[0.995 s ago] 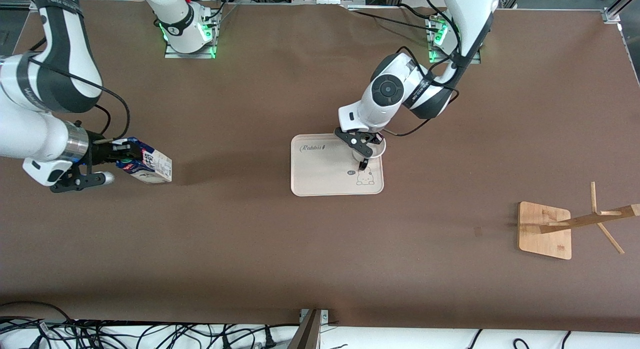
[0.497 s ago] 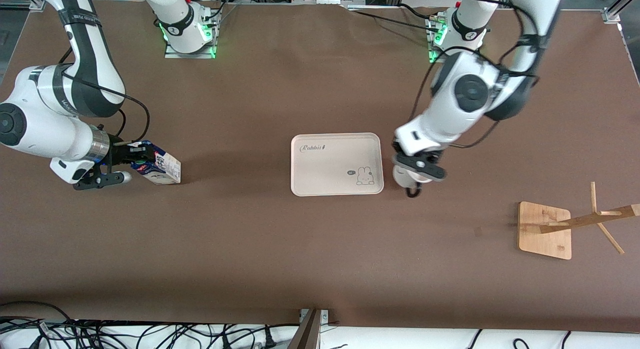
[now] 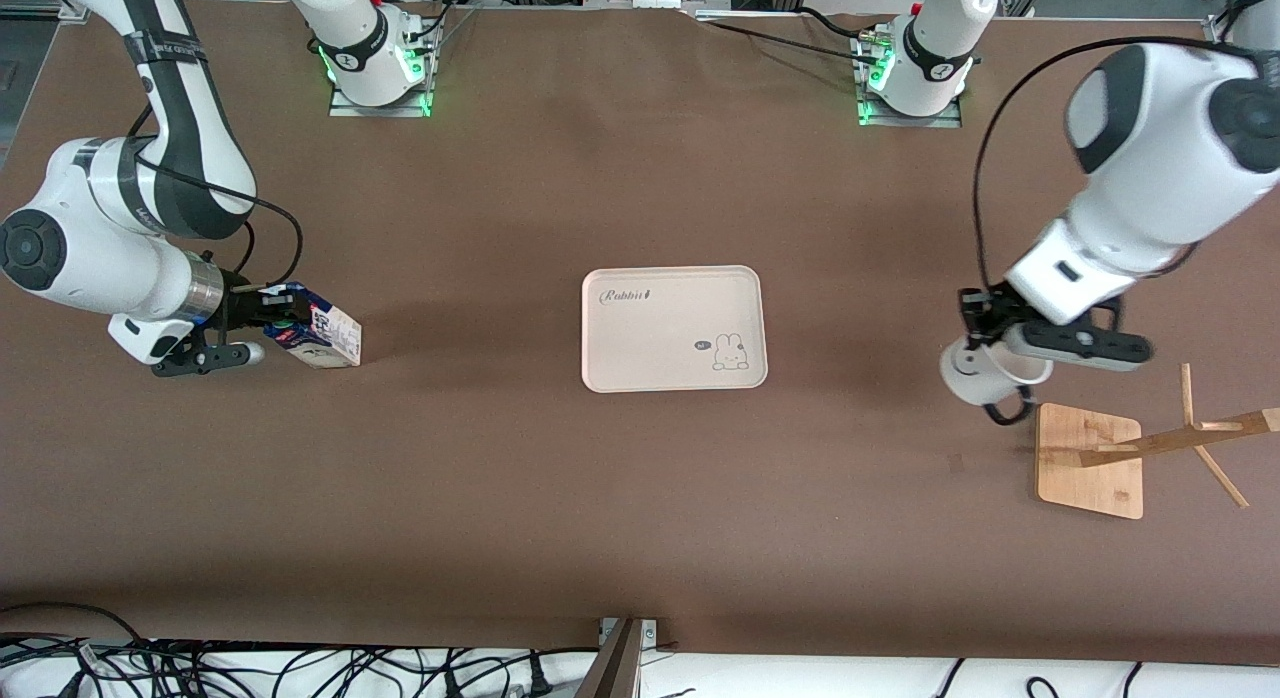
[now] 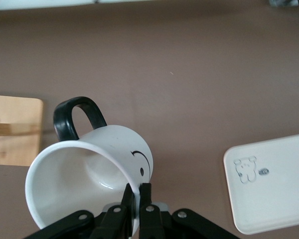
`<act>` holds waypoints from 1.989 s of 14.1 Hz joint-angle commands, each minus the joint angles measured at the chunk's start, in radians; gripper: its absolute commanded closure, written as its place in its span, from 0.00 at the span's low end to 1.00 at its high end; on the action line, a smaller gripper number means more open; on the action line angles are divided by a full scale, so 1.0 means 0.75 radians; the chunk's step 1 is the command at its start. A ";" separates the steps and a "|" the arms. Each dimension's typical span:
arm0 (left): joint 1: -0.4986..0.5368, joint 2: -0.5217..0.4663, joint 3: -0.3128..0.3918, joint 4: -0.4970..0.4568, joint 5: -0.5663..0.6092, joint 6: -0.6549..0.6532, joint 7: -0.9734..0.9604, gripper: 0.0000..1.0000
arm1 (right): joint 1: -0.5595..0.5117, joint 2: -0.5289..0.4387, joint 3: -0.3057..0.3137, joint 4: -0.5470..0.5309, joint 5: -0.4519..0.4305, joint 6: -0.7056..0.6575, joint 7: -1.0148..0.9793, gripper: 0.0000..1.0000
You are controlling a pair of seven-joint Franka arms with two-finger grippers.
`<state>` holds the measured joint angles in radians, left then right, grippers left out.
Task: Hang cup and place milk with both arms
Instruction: 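Set the carton down with the right gripper while the left gripper carries mug, then hang the mug handle on the wooden stand peg with the left gripper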
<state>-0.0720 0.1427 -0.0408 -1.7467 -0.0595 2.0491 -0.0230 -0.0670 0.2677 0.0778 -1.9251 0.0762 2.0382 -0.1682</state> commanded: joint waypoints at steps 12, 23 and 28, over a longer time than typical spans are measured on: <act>0.053 0.076 0.236 0.149 0.006 -0.014 0.438 1.00 | -0.105 -0.126 0.027 0.249 -0.001 -0.236 -0.031 0.00; 0.084 0.131 0.310 0.140 0.012 -0.014 0.646 0.81 | -0.105 -0.210 0.023 0.505 0.011 -0.535 -0.027 0.00; 0.063 0.123 0.298 0.151 0.010 -0.028 0.634 0.00 | -0.105 -0.238 0.019 0.519 -0.036 -0.545 -0.027 0.00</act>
<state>-0.0142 0.2338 0.1894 -1.6674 -0.0595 2.0488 0.4404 -0.1280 0.1062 0.0796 -1.5418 0.0699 1.6506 -0.1774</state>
